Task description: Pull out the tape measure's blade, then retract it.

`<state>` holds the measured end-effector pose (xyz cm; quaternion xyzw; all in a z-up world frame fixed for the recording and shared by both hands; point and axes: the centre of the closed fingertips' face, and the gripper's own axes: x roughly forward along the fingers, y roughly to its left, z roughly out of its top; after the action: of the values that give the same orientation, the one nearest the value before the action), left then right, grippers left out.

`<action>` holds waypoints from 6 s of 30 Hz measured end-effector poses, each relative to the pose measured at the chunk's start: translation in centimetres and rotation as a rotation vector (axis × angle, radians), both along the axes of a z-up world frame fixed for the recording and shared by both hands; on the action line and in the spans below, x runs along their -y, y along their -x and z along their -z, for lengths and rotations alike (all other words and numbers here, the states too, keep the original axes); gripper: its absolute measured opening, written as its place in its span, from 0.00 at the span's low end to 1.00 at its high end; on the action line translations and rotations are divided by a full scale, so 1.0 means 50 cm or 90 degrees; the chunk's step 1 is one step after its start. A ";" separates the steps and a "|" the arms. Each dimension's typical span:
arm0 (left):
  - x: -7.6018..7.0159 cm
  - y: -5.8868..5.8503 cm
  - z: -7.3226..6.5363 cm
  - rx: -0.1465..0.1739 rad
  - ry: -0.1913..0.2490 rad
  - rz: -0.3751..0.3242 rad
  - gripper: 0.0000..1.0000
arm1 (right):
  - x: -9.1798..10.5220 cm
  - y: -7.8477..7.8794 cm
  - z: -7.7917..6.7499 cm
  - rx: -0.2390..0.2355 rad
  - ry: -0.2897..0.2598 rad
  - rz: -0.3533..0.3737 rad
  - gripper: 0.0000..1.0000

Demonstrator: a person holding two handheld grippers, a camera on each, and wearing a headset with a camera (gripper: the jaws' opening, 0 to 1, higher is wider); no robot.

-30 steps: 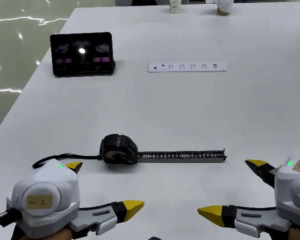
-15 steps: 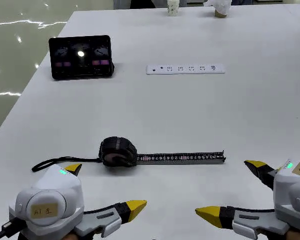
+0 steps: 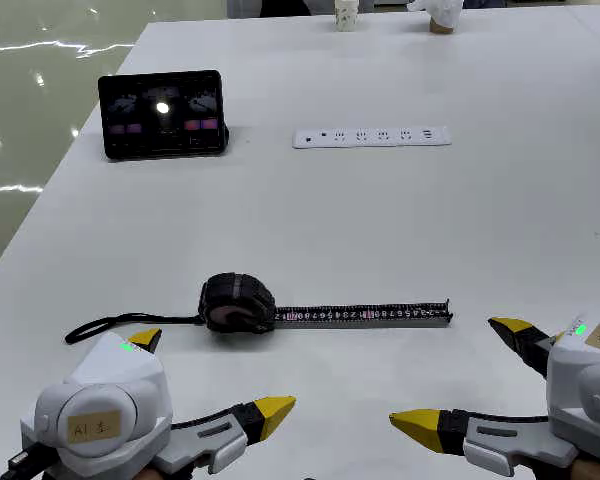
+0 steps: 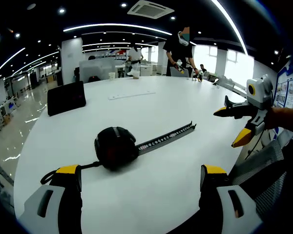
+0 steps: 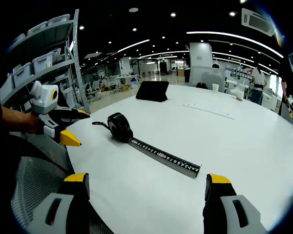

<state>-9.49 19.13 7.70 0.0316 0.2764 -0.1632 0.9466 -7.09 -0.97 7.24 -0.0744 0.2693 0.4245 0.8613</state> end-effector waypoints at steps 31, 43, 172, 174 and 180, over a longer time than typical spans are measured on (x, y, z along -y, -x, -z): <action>0.013 -0.034 0.021 0.000 0.009 -0.040 0.99 | 0.012 -0.024 0.017 0.035 0.001 -0.081 0.84; 0.004 -0.057 0.031 -0.001 0.008 -0.056 0.99 | 0.021 -0.046 0.031 0.053 0.032 -0.140 0.73; -0.056 -0.227 0.137 -0.111 0.083 -0.237 0.68 | 0.044 -0.186 0.163 -0.021 0.242 -0.419 0.11; -0.055 -0.227 0.137 -0.112 0.080 -0.235 0.68 | 0.044 -0.187 0.164 -0.021 0.242 -0.418 0.11; -0.056 -0.225 0.139 -0.120 0.065 -0.235 0.67 | 0.045 -0.188 0.165 -0.020 0.245 -0.420 0.11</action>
<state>1.76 21.95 0.74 -0.0833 0.3564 -0.0027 0.9306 2.30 -3.21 -1.01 -0.3106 0.3188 0.6216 0.6446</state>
